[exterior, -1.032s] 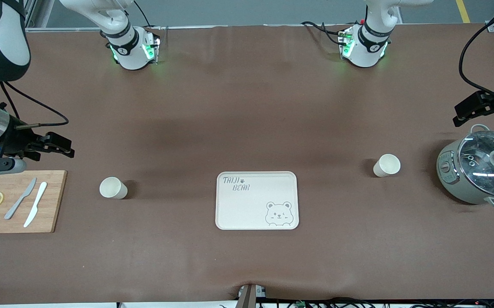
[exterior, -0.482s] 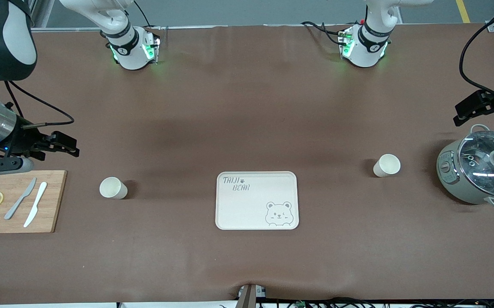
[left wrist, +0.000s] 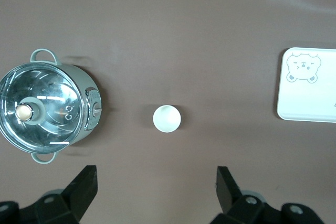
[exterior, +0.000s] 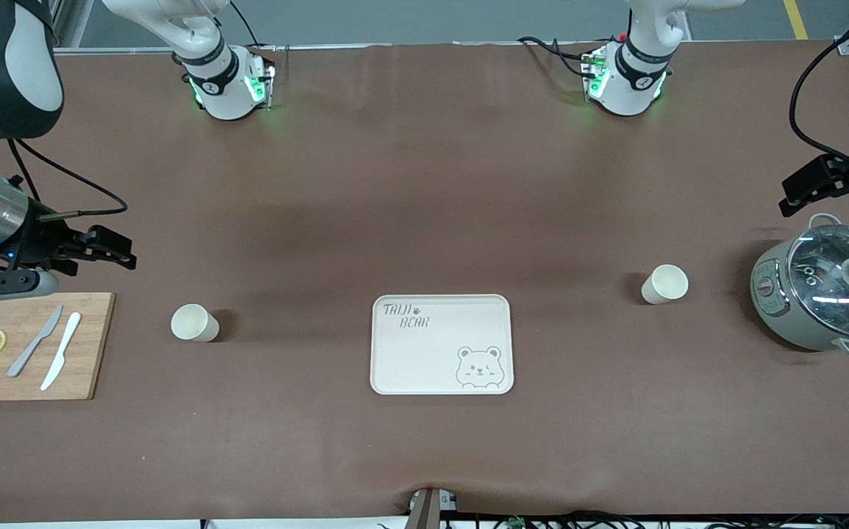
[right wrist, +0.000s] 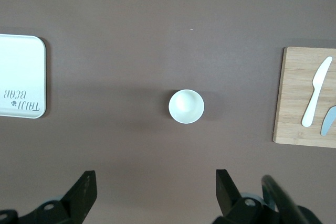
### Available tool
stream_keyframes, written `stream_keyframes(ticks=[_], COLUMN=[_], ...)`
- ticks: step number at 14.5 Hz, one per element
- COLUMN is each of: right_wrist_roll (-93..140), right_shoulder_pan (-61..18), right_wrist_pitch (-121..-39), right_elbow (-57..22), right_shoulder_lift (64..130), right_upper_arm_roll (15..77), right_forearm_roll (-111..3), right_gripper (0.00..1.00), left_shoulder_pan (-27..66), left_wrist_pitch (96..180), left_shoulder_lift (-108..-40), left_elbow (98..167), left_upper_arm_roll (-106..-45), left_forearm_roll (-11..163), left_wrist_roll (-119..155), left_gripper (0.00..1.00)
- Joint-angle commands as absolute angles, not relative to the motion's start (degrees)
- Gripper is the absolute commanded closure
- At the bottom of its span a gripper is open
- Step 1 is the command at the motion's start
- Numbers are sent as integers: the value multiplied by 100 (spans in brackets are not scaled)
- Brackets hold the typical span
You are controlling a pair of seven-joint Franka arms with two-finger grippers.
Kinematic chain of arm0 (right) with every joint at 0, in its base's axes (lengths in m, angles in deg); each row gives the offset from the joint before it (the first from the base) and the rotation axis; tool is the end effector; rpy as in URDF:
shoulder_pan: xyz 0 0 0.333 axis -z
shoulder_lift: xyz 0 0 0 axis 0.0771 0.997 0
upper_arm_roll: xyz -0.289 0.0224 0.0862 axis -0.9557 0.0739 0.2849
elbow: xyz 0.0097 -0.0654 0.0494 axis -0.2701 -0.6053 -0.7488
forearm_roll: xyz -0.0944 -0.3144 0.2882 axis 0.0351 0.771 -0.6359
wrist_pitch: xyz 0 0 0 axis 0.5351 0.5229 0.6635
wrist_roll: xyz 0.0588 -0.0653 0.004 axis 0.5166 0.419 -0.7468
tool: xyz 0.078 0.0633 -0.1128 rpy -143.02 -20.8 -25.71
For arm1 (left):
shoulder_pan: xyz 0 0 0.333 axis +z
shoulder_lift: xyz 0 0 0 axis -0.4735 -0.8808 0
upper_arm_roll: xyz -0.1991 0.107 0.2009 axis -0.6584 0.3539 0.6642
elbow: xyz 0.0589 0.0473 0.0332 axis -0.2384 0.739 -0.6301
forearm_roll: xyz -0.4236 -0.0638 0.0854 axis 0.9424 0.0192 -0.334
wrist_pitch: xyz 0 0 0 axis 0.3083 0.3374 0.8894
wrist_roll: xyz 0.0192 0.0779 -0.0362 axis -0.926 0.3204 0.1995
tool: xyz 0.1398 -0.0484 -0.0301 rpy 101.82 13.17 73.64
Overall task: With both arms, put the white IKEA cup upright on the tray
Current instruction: 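Move the right gripper above the white cup beside the cutting board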
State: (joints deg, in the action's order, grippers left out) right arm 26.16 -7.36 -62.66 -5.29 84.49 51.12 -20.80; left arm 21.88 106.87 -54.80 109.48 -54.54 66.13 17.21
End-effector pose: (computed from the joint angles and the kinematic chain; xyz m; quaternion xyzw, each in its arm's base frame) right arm 0.6636 0.0413 0.4920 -0.9987 -0.0375 -0.0061 0.0351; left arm 0.6258 -0.0364 0.6159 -0.9993 -0.0216 -0.0292 0.0114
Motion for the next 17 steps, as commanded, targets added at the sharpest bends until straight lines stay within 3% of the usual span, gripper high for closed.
stream_keyframes(ticks=[1, 14, 17], right_wrist_roll=[2690, 2690, 2690], right_shoulder_pan=[-741, -741, -741], right_wrist_pitch=[-6224, -6172, -6172], right_elbow=[-573, -573, -573], right_shoulder_lift=[8382, 8382, 8382], right_upper_arm_roll=[5137, 5137, 5137], right_forearm_roll=[-1977, -1977, -1977], right_gripper=[0, 0, 0], left_shoulder_pan=[2255, 2264, 2167], left_wrist_pitch=[10641, 10641, 10982], left_shoulder_lift=[-5427, -5488, -5514], left_elbow=[10918, 10918, 10900], left_upper_arm_roll=[-5516, -5472, -5499], left_forearm_roll=[6712, 6730, 6694], left_wrist_roll=[1779, 1691, 1734], left_gripper=[0, 0, 0])
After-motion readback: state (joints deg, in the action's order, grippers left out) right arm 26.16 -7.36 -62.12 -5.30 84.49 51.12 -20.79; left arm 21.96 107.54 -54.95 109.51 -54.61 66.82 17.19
